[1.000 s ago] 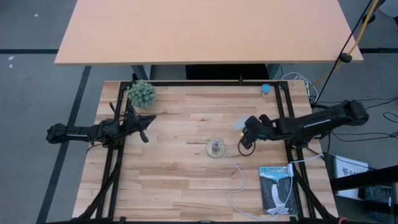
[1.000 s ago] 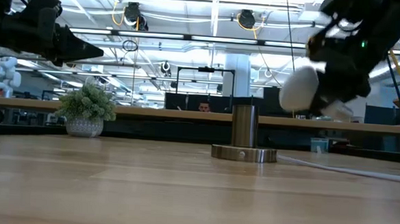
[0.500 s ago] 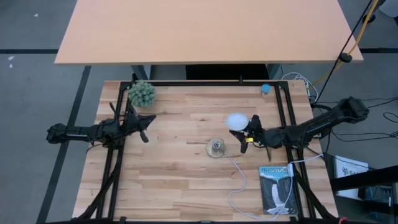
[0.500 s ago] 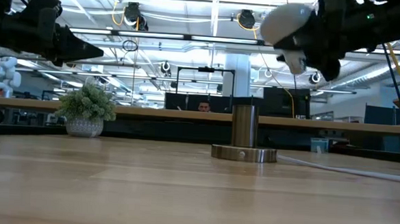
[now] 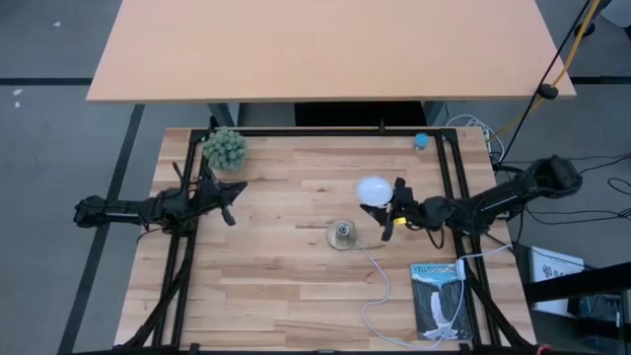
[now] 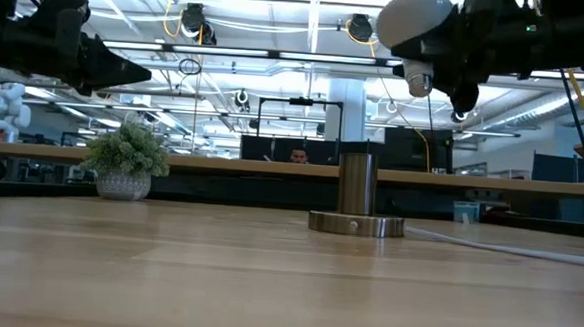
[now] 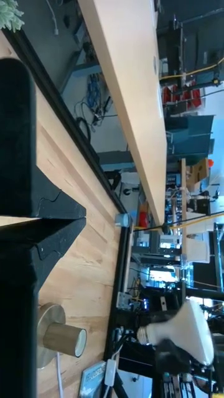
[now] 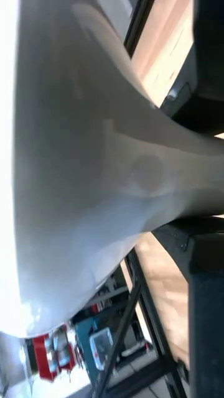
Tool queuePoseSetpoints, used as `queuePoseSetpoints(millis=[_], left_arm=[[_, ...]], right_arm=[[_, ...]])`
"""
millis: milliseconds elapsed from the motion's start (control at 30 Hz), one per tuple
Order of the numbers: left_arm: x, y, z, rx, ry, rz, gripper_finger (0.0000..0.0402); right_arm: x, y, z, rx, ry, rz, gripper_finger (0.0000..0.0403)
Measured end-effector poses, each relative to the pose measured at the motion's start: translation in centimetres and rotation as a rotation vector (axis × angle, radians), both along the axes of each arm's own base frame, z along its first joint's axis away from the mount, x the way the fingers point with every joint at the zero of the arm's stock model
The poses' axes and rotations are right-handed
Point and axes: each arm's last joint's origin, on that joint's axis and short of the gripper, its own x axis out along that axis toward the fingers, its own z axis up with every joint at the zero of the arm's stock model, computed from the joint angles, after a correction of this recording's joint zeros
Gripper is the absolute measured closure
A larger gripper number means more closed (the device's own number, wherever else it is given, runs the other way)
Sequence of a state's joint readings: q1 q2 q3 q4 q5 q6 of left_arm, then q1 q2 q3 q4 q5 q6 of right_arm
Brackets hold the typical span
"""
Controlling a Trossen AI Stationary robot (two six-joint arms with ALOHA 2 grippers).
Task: Screw lightbulb
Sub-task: Insert the light bulb into the lamp
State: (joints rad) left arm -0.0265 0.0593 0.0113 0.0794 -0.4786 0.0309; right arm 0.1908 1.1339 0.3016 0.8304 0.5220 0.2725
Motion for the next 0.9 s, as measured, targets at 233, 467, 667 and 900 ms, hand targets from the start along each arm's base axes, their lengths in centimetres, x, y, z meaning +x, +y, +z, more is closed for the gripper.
queuePoseSetpoints(millis=[233, 467, 667, 900], left_arm=[[0.0, -0.1, 0.2, -0.218, -0.122, -0.032, 0.0401], [0.0, -0.1, 0.1, -0.280, -0.144, -0.037, 0.0354], [0.0, -0.1, 0.0, -0.268, -0.130, -0.036, 0.0267], [0.1, -0.2, 0.2, -0.429, -0.215, -0.076, 0.0237]], right_arm=[[0.1, -0.7, -0.2, 0.000, 0.020, -0.022, 0.0256], [0.1, -0.6, -0.2, 0.044, 0.007, -0.003, 0.0256], [0.1, -0.5, -0.3, 0.072, 0.010, 0.021, 0.0256], [0.3, 0.0, -1.1, 0.148, 0.060, 0.122, 0.0251]])
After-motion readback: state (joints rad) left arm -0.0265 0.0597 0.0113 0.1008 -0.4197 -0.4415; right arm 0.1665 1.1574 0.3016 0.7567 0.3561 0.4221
